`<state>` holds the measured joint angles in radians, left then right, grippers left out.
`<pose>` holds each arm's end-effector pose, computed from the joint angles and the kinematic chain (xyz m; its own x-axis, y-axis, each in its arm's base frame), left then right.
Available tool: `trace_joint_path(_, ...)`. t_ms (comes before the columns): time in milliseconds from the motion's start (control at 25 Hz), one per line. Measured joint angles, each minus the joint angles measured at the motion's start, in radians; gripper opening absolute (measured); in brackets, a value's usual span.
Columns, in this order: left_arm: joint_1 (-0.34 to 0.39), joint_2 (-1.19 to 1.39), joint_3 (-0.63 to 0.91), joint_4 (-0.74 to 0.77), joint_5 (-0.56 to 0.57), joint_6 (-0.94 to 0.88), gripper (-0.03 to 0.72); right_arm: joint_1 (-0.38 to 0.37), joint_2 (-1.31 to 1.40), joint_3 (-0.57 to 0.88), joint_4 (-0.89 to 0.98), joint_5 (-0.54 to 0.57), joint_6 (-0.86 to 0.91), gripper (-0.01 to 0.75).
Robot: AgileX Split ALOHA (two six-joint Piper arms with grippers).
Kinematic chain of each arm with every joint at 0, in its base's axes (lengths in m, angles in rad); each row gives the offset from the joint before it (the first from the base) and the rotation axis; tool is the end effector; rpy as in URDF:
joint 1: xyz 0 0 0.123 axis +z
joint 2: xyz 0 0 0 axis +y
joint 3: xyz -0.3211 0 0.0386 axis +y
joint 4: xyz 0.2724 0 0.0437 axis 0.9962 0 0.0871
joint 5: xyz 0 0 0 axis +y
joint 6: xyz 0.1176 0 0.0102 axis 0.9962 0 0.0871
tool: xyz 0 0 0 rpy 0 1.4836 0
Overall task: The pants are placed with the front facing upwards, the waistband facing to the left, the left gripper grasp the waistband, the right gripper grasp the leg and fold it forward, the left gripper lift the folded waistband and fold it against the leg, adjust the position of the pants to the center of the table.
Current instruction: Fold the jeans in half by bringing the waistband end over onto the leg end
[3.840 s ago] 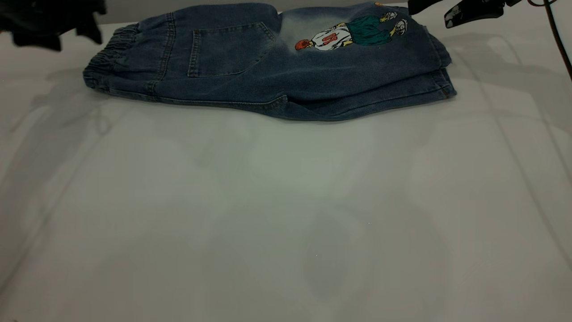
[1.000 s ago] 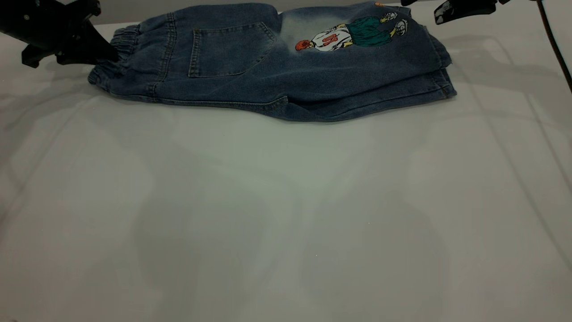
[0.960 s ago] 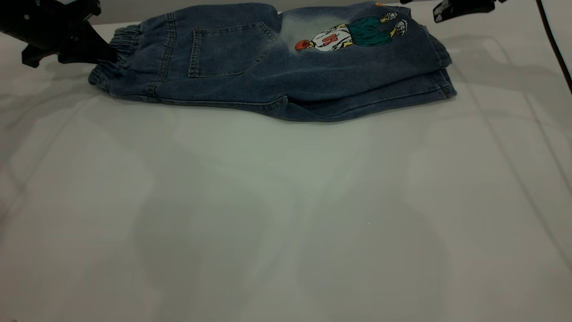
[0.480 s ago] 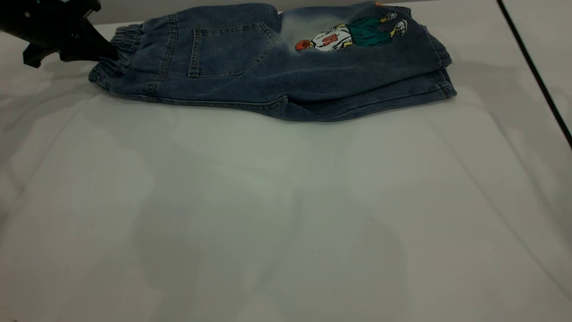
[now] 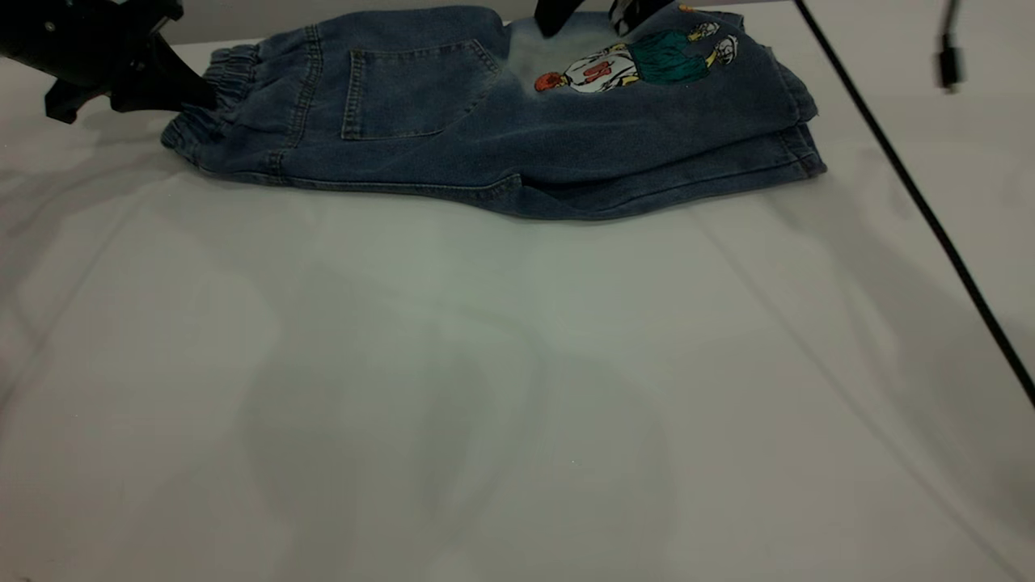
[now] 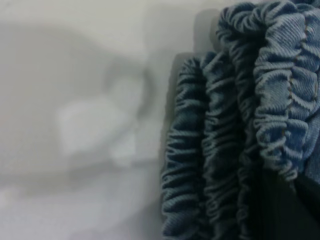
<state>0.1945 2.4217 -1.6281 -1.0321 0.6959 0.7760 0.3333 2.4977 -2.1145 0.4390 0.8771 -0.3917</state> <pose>0.5352 0.0392 0.0538 -0.8819 -0.2867 -0.3741 -0.0393 0.8357 -0.5477 0.5516 0.2318 0.1229 -0.8036 -0.3781 -0.4596 -0.5256 0.8132 0.2500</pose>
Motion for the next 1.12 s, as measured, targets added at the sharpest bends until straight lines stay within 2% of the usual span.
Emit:
trace_joint_path(280,0.000,0.000,0.000,0.000,0.006,0.000,0.043,0.024,0.136,-0.223,-0.255,0.141,0.123,0.547)
trace_joint_path(480,0.000,0.000,0.000,0.000,0.007,0.001,0.043,0.045,0.187,-0.313,-0.376,0.142,0.168,0.547)
trace_joint_path(640,0.000,0.000,0.000,0.000,0.007,0.002,0.043,0.057,0.201,-0.316,-0.445,0.149,0.174,0.547)
trace_joint_path(1120,0.000,-0.026,-0.012,-0.013,0.049,0.034,0.043,0.076,0.254,-0.317,-0.439,0.156,0.174,0.547)
